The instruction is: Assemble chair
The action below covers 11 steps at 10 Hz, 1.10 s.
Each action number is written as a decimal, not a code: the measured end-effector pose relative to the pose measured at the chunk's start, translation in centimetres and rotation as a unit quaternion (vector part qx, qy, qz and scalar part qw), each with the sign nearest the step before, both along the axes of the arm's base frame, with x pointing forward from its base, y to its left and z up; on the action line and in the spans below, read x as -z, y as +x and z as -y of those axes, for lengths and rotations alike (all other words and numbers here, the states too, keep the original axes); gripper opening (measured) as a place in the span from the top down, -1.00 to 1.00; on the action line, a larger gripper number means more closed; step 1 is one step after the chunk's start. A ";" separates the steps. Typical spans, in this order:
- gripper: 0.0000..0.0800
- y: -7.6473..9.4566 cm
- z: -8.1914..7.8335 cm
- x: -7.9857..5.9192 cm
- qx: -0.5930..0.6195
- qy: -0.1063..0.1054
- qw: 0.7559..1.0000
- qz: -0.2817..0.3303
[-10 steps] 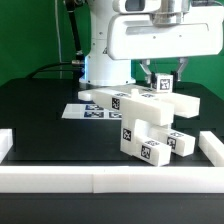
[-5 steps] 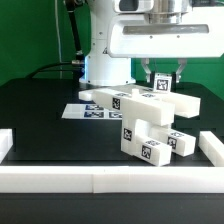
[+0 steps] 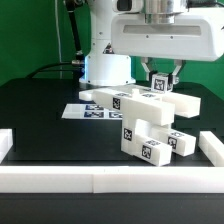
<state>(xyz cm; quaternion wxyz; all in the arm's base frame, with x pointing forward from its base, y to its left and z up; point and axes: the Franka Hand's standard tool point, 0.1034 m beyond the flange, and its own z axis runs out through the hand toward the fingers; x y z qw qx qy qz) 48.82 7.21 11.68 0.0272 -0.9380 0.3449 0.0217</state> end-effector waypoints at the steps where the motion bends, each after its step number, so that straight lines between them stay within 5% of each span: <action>1: 0.28 0.0 0.0 0.0 0.042 0.000 0.999 -0.003; 8: 0.28 0.0 -0.2 0.1 0.210 0.010 0.978 -0.012; 10: -0.46 0.0 -0.2 0.1 0.165 0.010 0.986 -0.011; 11: -0.46 -0.1 -0.5 0.0 0.158 0.008 0.987 -0.016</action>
Offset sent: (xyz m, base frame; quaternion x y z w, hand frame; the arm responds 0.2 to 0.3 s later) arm -0.0027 0.0013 -0.0029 0.0298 -0.0184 0.1626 0.9861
